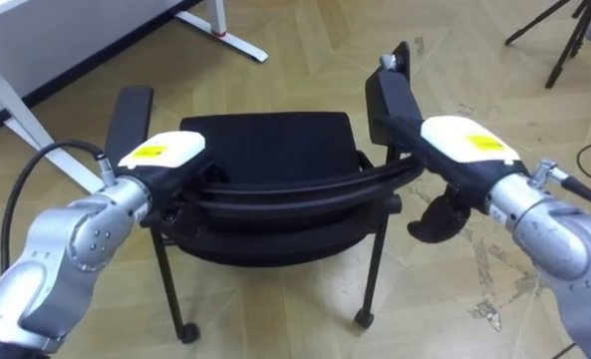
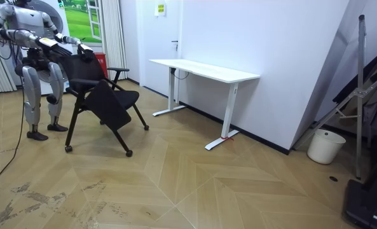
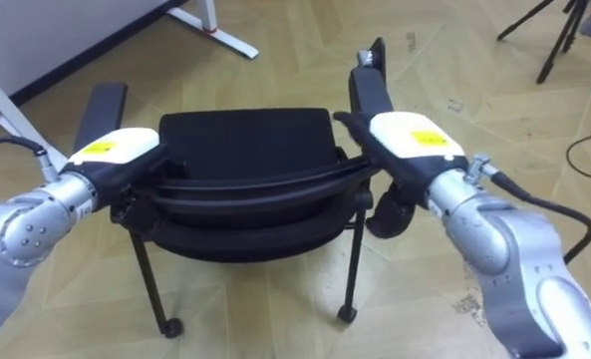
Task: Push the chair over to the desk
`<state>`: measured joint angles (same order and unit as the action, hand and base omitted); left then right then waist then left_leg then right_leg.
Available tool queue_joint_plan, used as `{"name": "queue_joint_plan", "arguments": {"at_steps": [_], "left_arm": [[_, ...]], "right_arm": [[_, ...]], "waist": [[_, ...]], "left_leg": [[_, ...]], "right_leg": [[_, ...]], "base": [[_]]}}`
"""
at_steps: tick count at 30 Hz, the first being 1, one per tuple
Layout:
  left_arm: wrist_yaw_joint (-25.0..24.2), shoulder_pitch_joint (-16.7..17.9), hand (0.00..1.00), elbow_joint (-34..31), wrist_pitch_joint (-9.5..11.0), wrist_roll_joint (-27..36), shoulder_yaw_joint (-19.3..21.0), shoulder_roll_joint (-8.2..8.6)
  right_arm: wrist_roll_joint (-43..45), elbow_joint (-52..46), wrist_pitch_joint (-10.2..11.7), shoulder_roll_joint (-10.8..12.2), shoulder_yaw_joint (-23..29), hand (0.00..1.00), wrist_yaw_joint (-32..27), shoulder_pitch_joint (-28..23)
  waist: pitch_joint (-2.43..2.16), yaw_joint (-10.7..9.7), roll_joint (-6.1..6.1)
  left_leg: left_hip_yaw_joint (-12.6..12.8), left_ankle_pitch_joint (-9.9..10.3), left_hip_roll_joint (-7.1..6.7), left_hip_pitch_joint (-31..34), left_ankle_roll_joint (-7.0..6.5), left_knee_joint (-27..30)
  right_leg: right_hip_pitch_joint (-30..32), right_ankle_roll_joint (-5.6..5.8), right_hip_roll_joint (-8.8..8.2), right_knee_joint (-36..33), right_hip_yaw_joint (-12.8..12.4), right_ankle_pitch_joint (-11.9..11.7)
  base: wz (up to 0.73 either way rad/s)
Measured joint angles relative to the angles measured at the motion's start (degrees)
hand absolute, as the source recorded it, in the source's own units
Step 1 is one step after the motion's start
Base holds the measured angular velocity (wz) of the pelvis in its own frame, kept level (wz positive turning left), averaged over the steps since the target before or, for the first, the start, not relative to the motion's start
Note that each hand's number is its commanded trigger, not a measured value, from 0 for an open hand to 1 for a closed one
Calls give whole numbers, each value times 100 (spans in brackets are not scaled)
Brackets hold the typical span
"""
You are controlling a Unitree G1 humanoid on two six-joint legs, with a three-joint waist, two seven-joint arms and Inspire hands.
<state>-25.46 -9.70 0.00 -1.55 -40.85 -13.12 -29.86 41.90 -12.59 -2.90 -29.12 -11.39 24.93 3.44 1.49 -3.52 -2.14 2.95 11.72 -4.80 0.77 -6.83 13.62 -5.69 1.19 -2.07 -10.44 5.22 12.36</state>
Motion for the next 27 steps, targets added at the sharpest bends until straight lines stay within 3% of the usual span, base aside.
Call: {"name": "queue_joint_plan", "arguments": {"at_steps": [4, 8, 16, 27], "left_arm": [[72, -34, 100, 0, 25, 18, -89, 55], [130, -34, 100, 8, 31, 24, -139, 126], [350, -66, 100, 77, 57, 12, -384, 250], [403, -65, 100, 99, -10, -16, -480, 255]], "right_arm": [[45, 36, 113, 49, -272, 0, -123, 3], [-3, 195, 174, 128, -338, 0, -209, 4], [250, 794, 208, 359, -550, 0, -990, 20], [849, 1175, 149, 628, -801, 0, -1433, 114]], "waist": [[41, 87, 103], [43, 163, 184], [25, 196, 212], [7, 218, 229]], "left_leg": [[-27, 0, -17, 1, 0, -1], [-46, 0, -21, 0, 0, -7], [-335, 0, -73, -71, 0, -9], [-383, 0, -92, -115, 0, -8]], "right_leg": [[-86, -17, -1, 77, -11, -11], [-87, -17, -5, 79, 51, -11], [-178, -16, -21, 76, 292, -11], [-266, -15, -39, 71, 375, -10]], "base": [[4], [2], [13], [1]]}}
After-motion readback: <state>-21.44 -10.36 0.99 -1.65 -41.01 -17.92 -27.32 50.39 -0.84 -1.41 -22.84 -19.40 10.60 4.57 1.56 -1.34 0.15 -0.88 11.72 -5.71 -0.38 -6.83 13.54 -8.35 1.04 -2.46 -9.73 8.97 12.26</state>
